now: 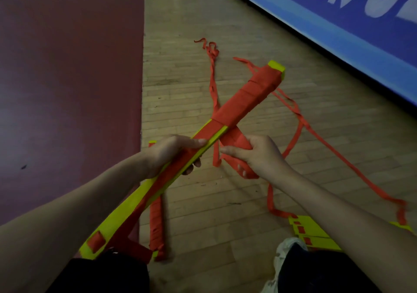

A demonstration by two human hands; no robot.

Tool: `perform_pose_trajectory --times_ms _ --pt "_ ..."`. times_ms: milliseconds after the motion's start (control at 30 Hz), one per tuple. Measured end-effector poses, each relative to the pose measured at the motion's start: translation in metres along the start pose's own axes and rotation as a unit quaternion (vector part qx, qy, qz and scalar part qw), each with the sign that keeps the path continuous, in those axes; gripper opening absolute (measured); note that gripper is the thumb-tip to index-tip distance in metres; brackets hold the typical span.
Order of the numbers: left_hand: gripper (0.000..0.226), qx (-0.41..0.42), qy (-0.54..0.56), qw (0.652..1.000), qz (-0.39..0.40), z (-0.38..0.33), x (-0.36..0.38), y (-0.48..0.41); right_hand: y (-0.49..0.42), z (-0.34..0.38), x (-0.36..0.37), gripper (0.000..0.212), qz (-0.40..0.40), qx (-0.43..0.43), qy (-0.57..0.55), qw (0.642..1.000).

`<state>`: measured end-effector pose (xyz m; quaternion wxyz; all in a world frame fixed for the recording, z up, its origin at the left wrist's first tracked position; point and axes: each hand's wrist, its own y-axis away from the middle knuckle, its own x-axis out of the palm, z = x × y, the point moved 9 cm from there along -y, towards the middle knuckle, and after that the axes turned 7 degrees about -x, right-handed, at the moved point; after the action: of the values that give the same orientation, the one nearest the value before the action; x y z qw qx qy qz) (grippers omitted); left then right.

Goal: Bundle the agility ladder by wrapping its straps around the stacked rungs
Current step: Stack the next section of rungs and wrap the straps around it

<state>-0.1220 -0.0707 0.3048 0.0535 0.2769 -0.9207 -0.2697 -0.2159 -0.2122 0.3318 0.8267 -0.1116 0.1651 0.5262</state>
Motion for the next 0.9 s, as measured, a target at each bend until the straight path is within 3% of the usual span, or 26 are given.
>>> perform_pose_trajectory --times_ms 100,200,300,467,600,667,733,767,833,900 --pt "0.027 0.026 -0.081 0.994 -0.075 -0.005 -0.001 -0.002 0.001 0.001 0.001 0.032 -0.028 -0.002 0.011 1.000" --pt "0.024 0.077 -0.208 0.965 -0.140 -0.011 0.003 -0.004 0.003 0.002 0.002 0.042 -0.061 0.002 0.008 0.998" --pt "0.028 0.098 -0.261 0.944 -0.176 -0.015 0.006 0.000 0.001 0.000 -0.004 0.050 -0.098 0.018 0.009 0.995" --pt "0.034 0.154 -0.461 0.830 -0.272 -0.033 0.019 0.018 -0.002 -0.006 -0.006 0.059 -0.113 0.050 0.003 0.992" --pt "0.034 0.161 -0.510 0.796 -0.284 -0.037 0.021 0.023 -0.006 -0.018 0.001 0.053 -0.103 0.082 -0.089 0.987" --pt "0.036 0.154 -0.517 0.801 -0.260 -0.031 0.023 0.020 -0.005 -0.024 0.005 0.051 -0.091 0.100 -0.134 0.982" --pt "0.039 0.139 -0.490 0.835 -0.207 -0.026 0.020 0.016 -0.003 -0.026 0.008 0.047 -0.077 0.100 -0.165 0.978" --pt "0.042 0.119 -0.436 0.877 -0.165 -0.021 0.016 0.012 -0.003 -0.025 0.008 0.046 -0.070 0.095 -0.177 0.977" --pt "0.053 0.076 -0.227 0.970 -0.050 -0.011 0.009 0.006 -0.003 -0.021 0.009 0.048 -0.051 0.083 -0.193 0.976" --pt "0.064 0.020 -0.044 0.997 0.056 0.003 0.007 -0.003 -0.004 -0.013 0.009 0.051 -0.029 0.060 -0.210 0.975"
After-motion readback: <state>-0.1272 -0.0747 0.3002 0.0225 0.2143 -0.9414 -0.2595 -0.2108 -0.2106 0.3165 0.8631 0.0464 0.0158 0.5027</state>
